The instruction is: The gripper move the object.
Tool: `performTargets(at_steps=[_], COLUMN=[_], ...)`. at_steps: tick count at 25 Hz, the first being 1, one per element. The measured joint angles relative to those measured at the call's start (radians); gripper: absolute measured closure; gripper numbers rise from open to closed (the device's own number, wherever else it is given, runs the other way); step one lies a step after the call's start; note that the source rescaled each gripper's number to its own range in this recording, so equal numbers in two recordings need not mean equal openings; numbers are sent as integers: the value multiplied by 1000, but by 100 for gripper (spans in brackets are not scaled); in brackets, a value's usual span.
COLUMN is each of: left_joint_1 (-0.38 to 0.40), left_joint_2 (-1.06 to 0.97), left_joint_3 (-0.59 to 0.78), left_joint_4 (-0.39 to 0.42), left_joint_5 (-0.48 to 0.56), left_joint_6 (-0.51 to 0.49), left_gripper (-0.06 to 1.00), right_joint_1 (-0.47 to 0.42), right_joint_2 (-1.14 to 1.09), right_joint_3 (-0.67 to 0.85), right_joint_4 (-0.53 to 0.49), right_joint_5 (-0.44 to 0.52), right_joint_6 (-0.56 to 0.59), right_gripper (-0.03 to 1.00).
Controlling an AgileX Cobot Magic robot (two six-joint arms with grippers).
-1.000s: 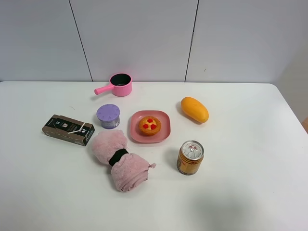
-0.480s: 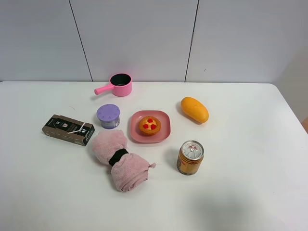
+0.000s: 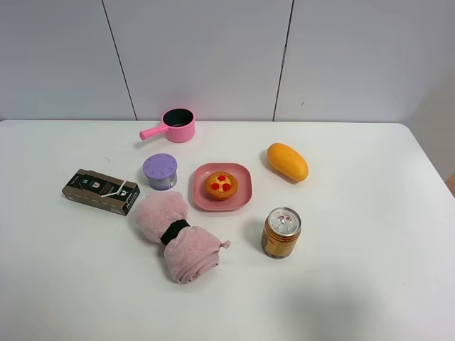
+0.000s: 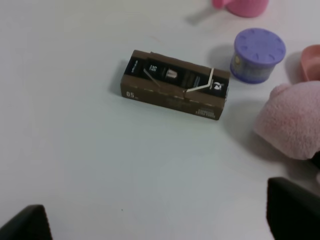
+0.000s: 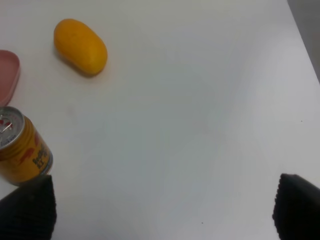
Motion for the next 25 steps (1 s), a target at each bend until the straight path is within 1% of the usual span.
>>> performTargets(at_steps=[7,25], left_joint_1=[0,0], left_joint_2=[-80,-86], left_joint_3=[0,0], left_joint_4=[1,1], left_joint_5=[0,0], left_joint_6=[0,0], left_gripper=[35,35], right_joint_1=[0,0], right_joint_2=[0,0], right_joint_3=[0,1], right_joint_4=[0,0], right_joint_5=[0,0], right_joint_6=[0,0], right_gripper=[-3,-3])
